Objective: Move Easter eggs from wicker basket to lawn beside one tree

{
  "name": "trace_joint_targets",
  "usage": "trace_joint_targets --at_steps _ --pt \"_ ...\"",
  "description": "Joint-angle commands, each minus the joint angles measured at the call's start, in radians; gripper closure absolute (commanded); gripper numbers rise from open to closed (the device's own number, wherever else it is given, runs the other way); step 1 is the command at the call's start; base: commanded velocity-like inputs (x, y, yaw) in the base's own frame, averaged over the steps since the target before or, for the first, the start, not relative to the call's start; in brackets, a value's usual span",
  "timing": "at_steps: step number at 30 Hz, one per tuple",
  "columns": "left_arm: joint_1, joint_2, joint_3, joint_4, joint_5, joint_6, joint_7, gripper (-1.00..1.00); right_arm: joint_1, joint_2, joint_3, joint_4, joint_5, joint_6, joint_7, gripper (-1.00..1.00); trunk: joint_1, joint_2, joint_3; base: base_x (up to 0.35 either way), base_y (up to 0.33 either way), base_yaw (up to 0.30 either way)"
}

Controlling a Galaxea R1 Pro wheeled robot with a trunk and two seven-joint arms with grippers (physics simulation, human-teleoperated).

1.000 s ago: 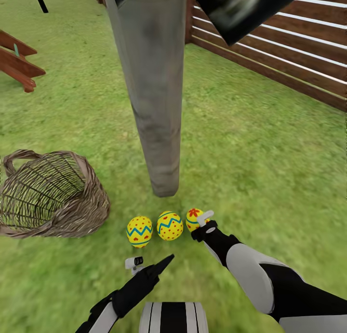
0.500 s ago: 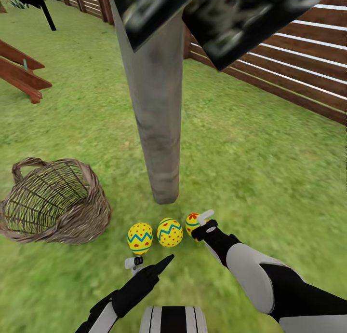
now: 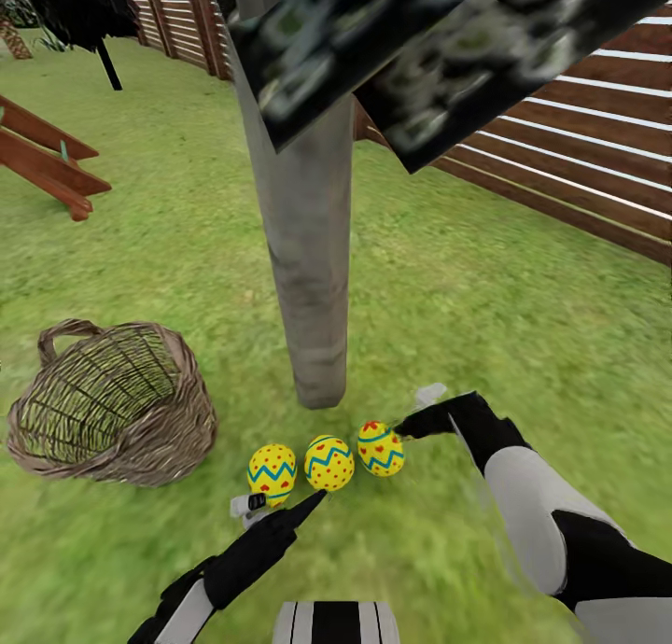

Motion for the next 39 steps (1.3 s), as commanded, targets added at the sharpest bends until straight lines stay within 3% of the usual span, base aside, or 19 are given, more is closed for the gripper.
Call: trace_joint_targets --at_steps 1,2,4,7,9,11,12,13,15,18,20,23,24,28,32,39 --pt "-0.001 0.003 -0.003 -0.001 0.010 0.010 0.000 -1.00 0.004 -0.046 -0.010 -0.036 0.010 0.048 0.109 -1.00 0.000 0.000 0.003 0.000 0.000 0.000" --pt "-0.001 0.004 -0.003 -0.001 0.009 0.010 0.003 -1.00 0.011 -0.097 -0.010 -0.074 0.011 0.076 0.212 -1.00 -0.001 0.000 0.007 0.000 0.000 0.000" --pt "-0.001 0.013 -0.003 0.000 0.009 0.008 0.027 -1.00 0.063 -0.173 -0.011 -0.111 0.011 0.090 0.321 -1.00 -0.002 0.001 0.015 0.000 0.000 0.000" --pt "-0.001 0.060 -0.004 0.002 0.009 0.000 0.099 -1.00 0.190 -0.246 -0.011 -0.120 0.014 0.068 0.386 -1.00 -0.003 0.001 0.026 0.000 0.000 0.000" --pt "0.000 0.087 -0.006 0.016 0.009 -0.002 0.119 -1.00 0.297 -0.271 -0.011 -0.106 0.014 -0.064 0.386 -1.00 -0.004 0.002 0.034 0.000 0.000 0.000" --pt "0.004 0.116 -0.012 0.058 0.005 -0.003 0.138 -1.00 0.396 -0.272 -0.012 -0.099 0.009 -0.182 0.383 -1.00 -0.005 0.002 0.042 0.000 0.000 0.000" --pt "0.017 0.123 -0.015 0.151 -0.061 -0.024 0.138 -1.00 0.455 -0.268 -0.012 -0.041 0.012 -0.254 0.360 -1.00 -0.005 0.003 0.046 0.000 0.000 0.000" --pt "0.024 0.126 -0.016 0.215 -0.098 -0.039 0.136 -1.00 0.480 -0.266 -0.011 0.008 0.012 -0.320 0.323 -1.00 -0.006 0.003 0.050 0.000 0.000 0.000" --pt "0.030 0.145 -0.016 0.328 -0.132 -0.084 0.135 -1.00 0.502 -0.264 -0.011 0.130 0.008 -0.446 0.169 -1.00 -0.007 0.003 0.057 0.000 0.000 0.000" --pt "0.031 0.218 -0.017 0.389 -0.138 -0.133 0.136 -1.00 0.506 -0.254 -0.012 0.207 0.005 -0.481 -0.059 -1.00 -0.008 0.004 0.069 0.000 0.000 0.000" --pt "0.031 0.229 -0.017 0.447 -0.139 -0.137 0.139 -1.00 0.507 -0.239 -0.012 0.261 0.007 -0.486 -0.160 -1.00 -0.009 0.004 0.077 0.000 0.000 0.000" --pt "0.031 0.265 -0.016 0.488 -0.137 -0.139 0.138 -1.00 0.506 -0.236 -0.011 0.294 0.007 -0.488 -0.186 -1.00 -0.010 0.005 0.088 0.000 0.000 0.000" --pt "0.037 0.259 -0.015 0.493 -0.143 -0.142 0.144 -1.00 0.512 -0.230 -0.011 0.299 0.002 -0.494 -0.191 -1.00 -0.010 0.005 0.088 0.000 0.000 0.000" --pt "0.060 0.273 -0.018 0.471 -0.130 -0.135 0.121 -1.00 0.503 -0.231 -0.011 0.320 0.001 -0.479 -0.169 -1.00 -0.010 0.005 0.088 -0.011 0.000 0.000" --pt "0.083 0.270 -0.018 0.482 -0.131 -0.140 0.107 -1.00 0.500 -0.211 -0.011 0.343 0.008 -0.498 -0.165 -1.00 -0.010 0.005 0.088 -0.307 0.000 0.000" --pt "0.109 0.270 -0.018 0.510 -0.130 -0.140 0.109 -1.00 0.500 -0.211 -0.011 0.365 0.008 -0.498 -0.165 -1.00 -0.010 0.005 0.088 -0.332 0.000 0.000"
